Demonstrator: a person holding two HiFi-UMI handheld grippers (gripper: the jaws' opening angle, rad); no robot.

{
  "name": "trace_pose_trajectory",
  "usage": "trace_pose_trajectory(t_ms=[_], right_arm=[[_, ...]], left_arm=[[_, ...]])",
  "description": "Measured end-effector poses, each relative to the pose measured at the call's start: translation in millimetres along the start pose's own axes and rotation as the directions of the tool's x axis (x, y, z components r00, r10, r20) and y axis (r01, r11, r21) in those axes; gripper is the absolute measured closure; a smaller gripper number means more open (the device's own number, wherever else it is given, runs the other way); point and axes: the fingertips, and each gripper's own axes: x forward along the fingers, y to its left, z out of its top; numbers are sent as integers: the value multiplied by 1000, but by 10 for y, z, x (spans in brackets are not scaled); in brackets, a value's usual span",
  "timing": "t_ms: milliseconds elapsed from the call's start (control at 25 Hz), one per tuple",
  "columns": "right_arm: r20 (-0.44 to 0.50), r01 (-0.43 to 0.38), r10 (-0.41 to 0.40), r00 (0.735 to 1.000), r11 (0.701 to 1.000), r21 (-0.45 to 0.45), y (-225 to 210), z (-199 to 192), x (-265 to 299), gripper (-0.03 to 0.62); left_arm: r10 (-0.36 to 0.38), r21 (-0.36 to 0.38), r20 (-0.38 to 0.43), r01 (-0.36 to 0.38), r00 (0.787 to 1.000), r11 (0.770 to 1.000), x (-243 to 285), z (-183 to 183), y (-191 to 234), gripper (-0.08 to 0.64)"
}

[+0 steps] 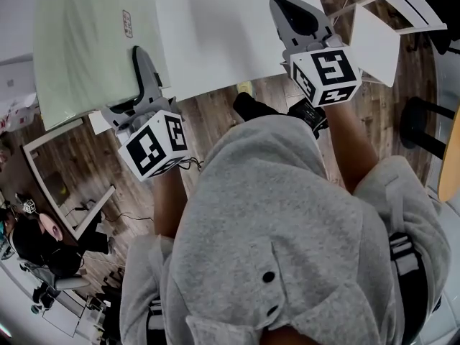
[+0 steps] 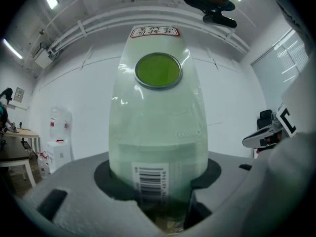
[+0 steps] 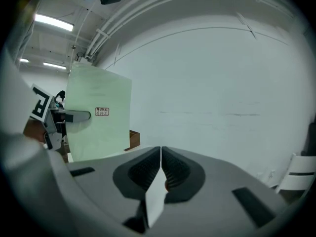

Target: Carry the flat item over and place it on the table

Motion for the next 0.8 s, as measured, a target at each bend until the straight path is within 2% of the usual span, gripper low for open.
trace_pose_trajectory(t_ms=[800], right_arm=[[7, -80, 80, 997, 993, 81, -368, -25, 365, 564]], left_arm=[[8, 48, -11, -7, 1000, 999, 558, 129, -388, 291]])
